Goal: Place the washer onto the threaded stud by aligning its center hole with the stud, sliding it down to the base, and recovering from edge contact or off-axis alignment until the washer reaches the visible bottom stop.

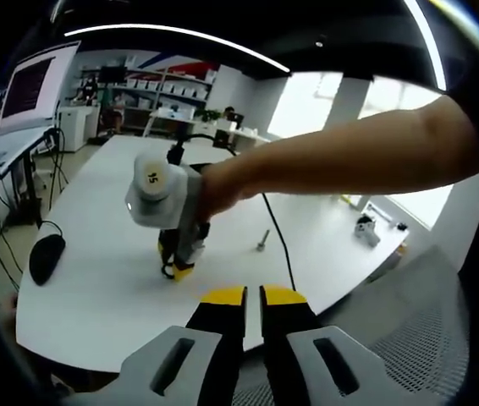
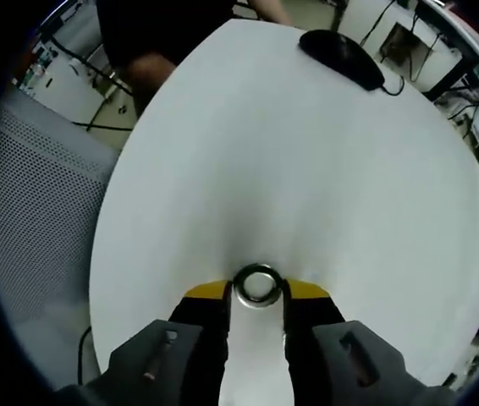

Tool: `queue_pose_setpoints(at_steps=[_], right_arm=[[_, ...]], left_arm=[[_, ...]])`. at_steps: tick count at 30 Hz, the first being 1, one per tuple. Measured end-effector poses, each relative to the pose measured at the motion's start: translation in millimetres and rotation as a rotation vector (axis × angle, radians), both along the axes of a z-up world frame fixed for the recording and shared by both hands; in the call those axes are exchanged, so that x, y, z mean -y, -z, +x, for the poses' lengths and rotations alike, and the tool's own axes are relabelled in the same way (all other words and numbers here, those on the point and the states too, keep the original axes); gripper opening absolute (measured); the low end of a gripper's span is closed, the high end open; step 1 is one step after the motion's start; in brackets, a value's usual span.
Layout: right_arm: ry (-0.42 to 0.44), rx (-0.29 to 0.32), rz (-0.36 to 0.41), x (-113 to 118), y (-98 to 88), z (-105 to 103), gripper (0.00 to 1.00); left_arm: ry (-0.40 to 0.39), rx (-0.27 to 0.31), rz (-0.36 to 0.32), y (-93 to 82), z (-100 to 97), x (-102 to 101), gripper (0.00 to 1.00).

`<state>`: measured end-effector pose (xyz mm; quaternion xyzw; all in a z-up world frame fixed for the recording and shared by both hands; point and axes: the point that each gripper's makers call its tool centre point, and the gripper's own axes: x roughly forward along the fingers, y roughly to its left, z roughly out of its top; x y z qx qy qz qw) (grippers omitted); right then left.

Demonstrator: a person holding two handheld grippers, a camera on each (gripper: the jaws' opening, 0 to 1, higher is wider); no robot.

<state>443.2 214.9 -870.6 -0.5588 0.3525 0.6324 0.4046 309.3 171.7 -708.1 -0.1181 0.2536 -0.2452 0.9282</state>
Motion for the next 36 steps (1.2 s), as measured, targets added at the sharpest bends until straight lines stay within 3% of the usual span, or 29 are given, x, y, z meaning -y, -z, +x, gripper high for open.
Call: queue_pose_setpoints(at_steps=[17, 23, 36], right_arm=[[-0.036, -0.014, 0.022, 5.6, -9.2, -5.9, 0.23], [-0.027, -0.056, 0.035, 7.6, -29.1, -13.2, 0.23], [-0.023, -0.026, 0.077, 11.7, -80.5, -0.4, 0.23]], left_arm=[[-0.003, 0.002, 0.001, -0.3, 0.2, -0.7, 0.02], [-0.005, 0.003, 0.0, -0.5, 0.3, -1.1, 0.02], [-0.001, -0.001, -0.001, 0.0, -0.6, -0.3, 0.02]])
